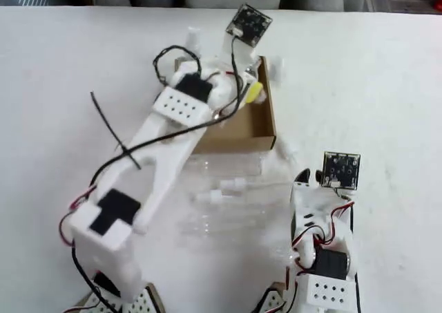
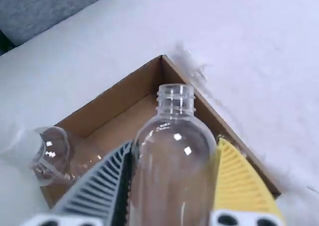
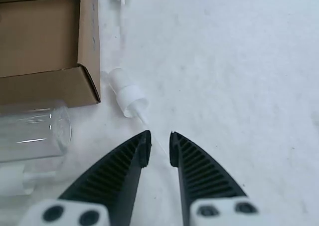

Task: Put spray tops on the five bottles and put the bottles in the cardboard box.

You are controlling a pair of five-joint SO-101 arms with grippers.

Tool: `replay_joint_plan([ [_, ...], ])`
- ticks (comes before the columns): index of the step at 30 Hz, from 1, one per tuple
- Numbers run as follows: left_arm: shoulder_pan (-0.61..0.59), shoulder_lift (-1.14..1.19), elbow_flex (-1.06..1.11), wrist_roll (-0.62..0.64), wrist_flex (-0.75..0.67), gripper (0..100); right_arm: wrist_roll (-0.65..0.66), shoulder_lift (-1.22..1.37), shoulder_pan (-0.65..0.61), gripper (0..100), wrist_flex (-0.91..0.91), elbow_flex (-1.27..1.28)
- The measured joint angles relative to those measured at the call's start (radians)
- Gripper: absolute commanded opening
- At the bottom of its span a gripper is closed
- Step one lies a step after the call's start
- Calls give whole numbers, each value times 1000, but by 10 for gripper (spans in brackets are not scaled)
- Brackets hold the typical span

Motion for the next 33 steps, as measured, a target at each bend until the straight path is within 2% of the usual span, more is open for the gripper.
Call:
replay_joint_plan([
  [9, 41, -364, 414, 0, -160, 22, 8, 0, 25, 53, 0, 0],
  [17, 31, -706, 700, 0, -186, 23, 245, 0, 92, 55, 0, 0],
  [24, -75, -1008, 951, 0, -190, 23, 258, 0, 121, 52, 20, -17],
  [33, -339, -1341, 1361, 8, -362, 23, 258, -2, 232, 52, 71, -37],
])
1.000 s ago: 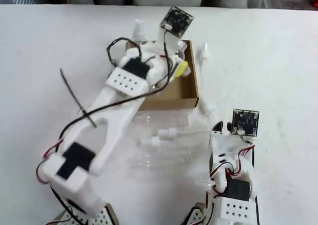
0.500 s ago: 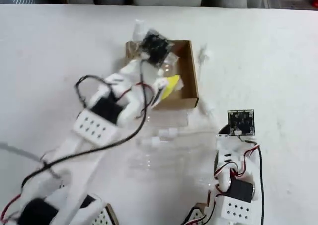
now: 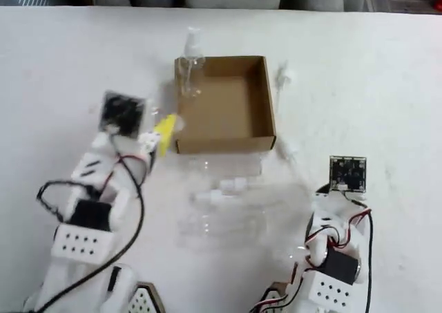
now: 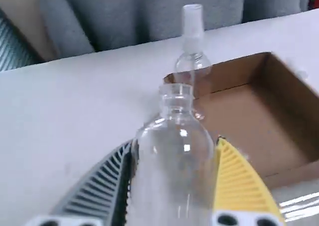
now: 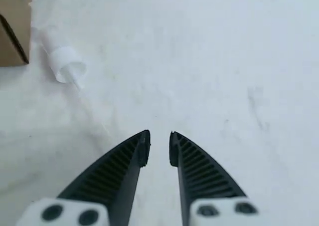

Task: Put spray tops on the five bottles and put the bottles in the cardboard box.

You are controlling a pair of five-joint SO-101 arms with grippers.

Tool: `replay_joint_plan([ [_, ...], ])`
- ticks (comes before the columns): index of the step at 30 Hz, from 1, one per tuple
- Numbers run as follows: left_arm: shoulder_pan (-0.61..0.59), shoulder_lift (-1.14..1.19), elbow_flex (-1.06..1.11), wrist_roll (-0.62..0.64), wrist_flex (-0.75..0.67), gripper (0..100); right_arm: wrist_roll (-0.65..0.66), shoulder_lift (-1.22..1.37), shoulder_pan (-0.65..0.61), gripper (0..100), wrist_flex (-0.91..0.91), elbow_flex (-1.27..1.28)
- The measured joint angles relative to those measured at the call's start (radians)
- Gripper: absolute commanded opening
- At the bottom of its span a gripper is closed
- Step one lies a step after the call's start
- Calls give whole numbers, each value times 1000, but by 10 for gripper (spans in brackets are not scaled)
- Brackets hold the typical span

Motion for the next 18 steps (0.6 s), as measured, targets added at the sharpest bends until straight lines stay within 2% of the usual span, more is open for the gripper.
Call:
replay_joint_plan([
  [5, -155, -95, 158, 0, -52, 23, 0, 2, 26, 52, 5, -81],
  [10, -209, -126, 258, 0, -61, 23, 0, 28, 25, 51, 35, -221],
  [18, -215, -129, 293, 0, -61, 23, -49, 506, -32, 55, 49, -586],
])
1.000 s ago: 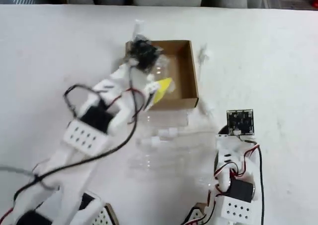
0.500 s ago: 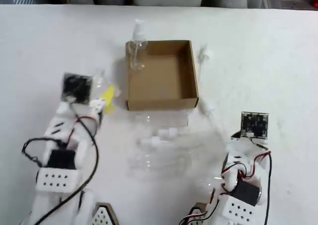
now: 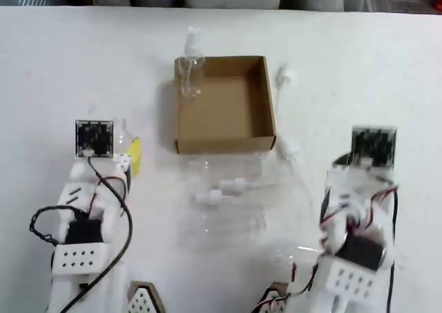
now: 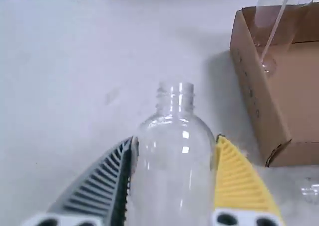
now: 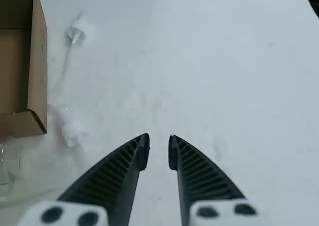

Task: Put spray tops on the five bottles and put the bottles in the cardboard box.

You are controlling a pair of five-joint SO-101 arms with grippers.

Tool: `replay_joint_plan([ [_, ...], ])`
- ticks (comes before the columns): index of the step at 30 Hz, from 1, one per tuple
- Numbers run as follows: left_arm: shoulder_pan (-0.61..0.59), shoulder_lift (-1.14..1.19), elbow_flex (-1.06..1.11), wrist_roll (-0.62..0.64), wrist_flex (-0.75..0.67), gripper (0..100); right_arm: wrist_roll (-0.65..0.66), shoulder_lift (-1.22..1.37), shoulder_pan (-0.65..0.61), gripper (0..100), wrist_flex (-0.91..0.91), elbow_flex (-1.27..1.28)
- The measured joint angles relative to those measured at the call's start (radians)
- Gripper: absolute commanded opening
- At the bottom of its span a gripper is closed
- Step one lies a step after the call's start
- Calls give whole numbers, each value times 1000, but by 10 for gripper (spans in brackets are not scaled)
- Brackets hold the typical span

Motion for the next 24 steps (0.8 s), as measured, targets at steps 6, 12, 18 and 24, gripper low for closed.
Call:
replay_joint_plan([
  [6, 0, -2, 11, 0, 0, 23, -17, 404, -25, 56, 0, -319],
  [12, 0, -5, 17, 0, 0, 23, -17, 792, -98, 52, 0, -621],
  [18, 0, -6, 21, 0, 0, 23, -15, 1135, -161, 52, 0, -887],
  [24, 0, -6, 21, 0, 0, 23, -15, 1439, -219, 56, 0, -1148],
])
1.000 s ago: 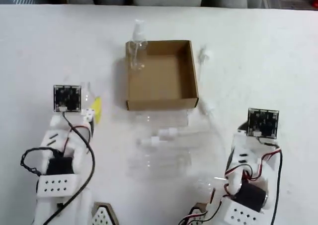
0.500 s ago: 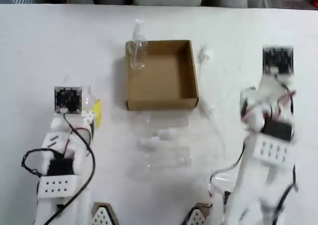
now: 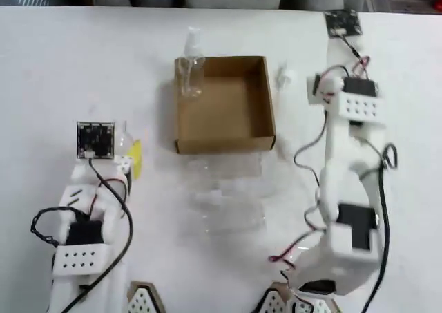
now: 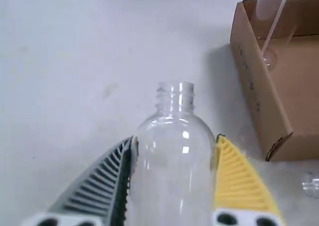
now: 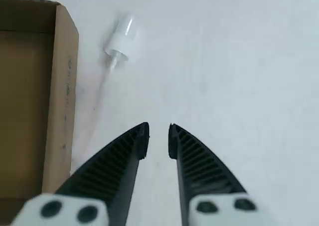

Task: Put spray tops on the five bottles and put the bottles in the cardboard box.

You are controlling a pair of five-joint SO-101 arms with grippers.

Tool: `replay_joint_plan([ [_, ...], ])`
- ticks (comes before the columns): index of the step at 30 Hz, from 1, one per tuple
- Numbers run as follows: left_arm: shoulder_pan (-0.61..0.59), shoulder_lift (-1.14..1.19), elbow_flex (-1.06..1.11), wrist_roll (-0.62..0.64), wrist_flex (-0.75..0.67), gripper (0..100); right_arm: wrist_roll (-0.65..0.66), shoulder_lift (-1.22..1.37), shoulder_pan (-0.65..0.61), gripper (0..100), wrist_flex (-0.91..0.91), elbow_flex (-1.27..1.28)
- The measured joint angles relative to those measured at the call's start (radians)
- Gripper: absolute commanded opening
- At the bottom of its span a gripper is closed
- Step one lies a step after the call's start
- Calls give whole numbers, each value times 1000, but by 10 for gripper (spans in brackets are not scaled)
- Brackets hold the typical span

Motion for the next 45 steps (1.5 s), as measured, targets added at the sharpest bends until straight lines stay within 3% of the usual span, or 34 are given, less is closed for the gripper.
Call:
replay_joint_plan([
  [5, 0, 0, 0, 0, 0, 23, -11, 236, -51, 56, 0, -230],
  [10, 0, 0, 0, 0, -2, 23, -127, 486, -95, 57, 0, -503],
  [17, 0, 0, 41, 0, -92, 23, -152, 858, -97, 59, 0, -951],
  [24, 0, 0, 43, 0, -104, 23, -160, 1103, -103, 176, 78, -1286],
  [30, 0, 0, 43, 0, -104, 23, -158, 1181, -107, 168, 124, -1367],
  [34, 0, 0, 43, 0, -104, 23, -160, 1191, -104, 11, 132, -1387],
  [39, 0, 0, 43, 0, -104, 23, -160, 1175, -89, 13, 178, -1389],
  [45, 0, 0, 43, 0, -104, 23, -160, 1057, -31, 19, 358, -1389],
])
